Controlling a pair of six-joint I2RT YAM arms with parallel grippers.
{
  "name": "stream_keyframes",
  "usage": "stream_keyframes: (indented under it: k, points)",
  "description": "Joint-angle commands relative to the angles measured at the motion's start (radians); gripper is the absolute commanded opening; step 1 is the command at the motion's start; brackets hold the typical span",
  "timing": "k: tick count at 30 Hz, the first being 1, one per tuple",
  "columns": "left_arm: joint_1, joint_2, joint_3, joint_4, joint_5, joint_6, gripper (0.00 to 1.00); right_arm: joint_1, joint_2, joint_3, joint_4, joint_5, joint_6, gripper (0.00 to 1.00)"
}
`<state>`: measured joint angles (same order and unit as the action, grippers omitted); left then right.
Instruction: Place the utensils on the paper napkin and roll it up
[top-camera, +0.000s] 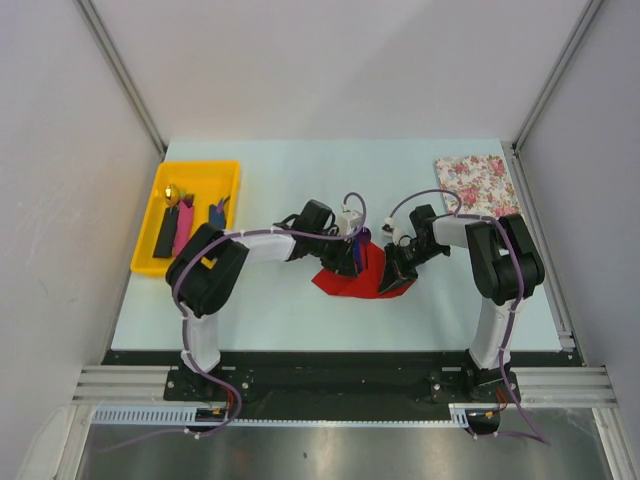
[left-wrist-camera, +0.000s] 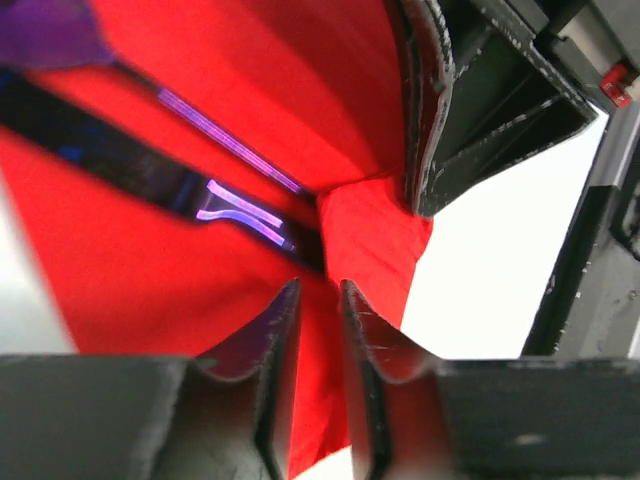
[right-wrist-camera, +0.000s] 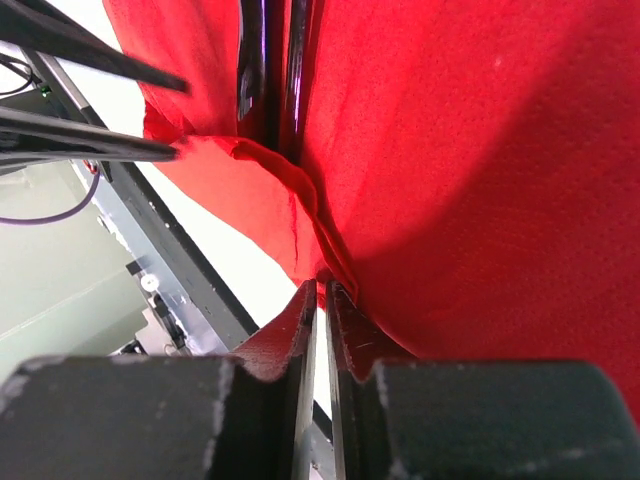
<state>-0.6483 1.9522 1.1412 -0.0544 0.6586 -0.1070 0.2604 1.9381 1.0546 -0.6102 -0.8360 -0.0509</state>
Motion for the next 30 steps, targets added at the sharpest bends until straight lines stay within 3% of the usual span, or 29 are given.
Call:
stream_keyframes:
  k: [1,5,10,19,30]
  points:
    - [0.048,-0.119,-0.04,0.051,0.057,-0.068,0.32,0.01,0.009,-0.007,0.029,0.061,-0.003,0.12]
    - [0.044,-0.203,-0.089,0.048,0.159,-0.059,0.32,0.008,0.005,-0.011,0.032,0.064,0.002,0.11]
    - [0.007,-0.204,-0.104,0.013,0.226,-0.042,0.23,0.01,0.005,-0.013,0.036,0.064,0.008,0.11]
    - [-0.02,-0.081,-0.13,0.12,0.188,-0.175,0.2,0.008,0.007,-0.019,0.047,0.074,0.014,0.11]
    - [0.018,0.033,-0.156,0.094,0.133,-0.214,0.18,0.008,0.015,-0.013,0.056,0.095,0.014,0.11]
